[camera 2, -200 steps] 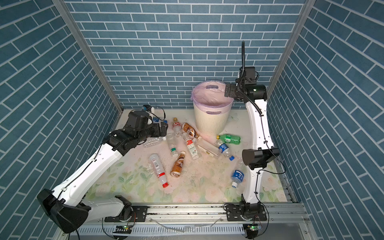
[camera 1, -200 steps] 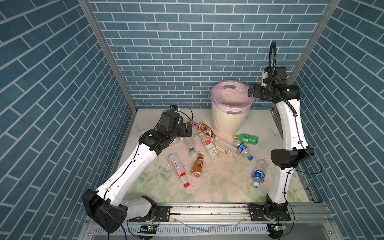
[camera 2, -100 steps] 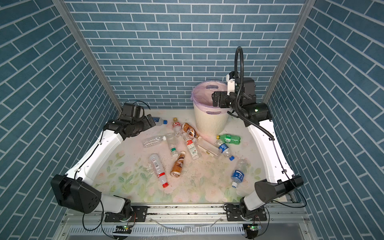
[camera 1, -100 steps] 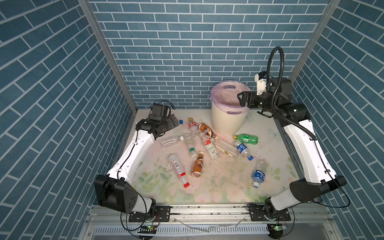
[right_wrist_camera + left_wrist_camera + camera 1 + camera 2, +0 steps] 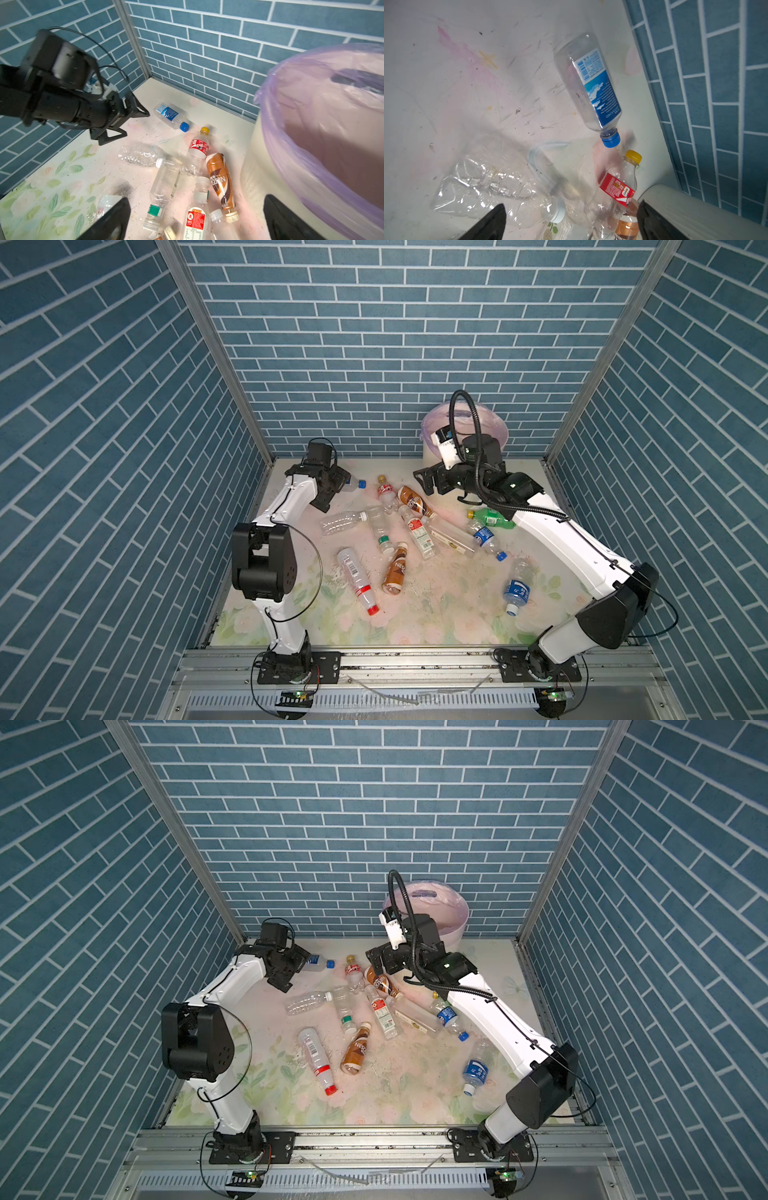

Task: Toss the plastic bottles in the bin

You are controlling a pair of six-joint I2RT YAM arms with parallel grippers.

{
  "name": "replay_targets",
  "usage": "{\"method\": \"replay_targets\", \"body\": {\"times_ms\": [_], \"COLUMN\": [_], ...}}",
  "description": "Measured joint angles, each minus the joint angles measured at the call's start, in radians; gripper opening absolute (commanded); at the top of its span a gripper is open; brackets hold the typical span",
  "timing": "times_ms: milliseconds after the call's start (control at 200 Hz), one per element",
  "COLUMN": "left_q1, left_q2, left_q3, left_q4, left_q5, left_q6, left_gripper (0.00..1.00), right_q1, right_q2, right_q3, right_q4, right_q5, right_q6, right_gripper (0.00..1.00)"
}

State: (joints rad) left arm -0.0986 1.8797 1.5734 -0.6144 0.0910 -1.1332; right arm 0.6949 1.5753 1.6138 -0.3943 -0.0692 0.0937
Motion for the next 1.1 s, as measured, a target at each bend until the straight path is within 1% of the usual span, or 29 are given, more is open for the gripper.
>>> {"method": "replay_targets", "body": {"times_ms": [170,300,495,650,810,1100], "left_q1": [0.011,0.019,0.033,0.04,0.048,0.061], "left_q2": [0.115,0.184,0.311,0.386,0.426,0.517], "left_q3": [0.108,0.153,0.245,0.324,0.376,0.491], "left_q4": [0.011,0.034,0.061,0.06,0.059,0.007], "left_q5": [0.011,0.028,0.042,0.042,0.041,0.025], "left_q6": [-0.09,-0.161,-0.224,-0.251,-0.274,-0.273], "left_gripper": [0.99,0.99,0.99,0.99,0.99,0.99], "right_q1": [0.037,0.04,0.04,0.042,0.043,0.043], "right_q2": [0.051,0.068,0.083,0.083,0.087,0.101], "right_q3": [-0.013,-0.034,-0.058,-0.095,-0.122,-0.124], "right_q4": [0.053,0.089,0.127,0.15,0.153,0.178], "right_q5": [0.0,-0.003,-0.003,-0.003,-0.003,-0.003], "right_q6": [-0.013,-0.013,-0.013,-0.013,-0.013,-0.021], "right_gripper": [0.99,0.99,0.99,0.99,0.99,0.99]}}
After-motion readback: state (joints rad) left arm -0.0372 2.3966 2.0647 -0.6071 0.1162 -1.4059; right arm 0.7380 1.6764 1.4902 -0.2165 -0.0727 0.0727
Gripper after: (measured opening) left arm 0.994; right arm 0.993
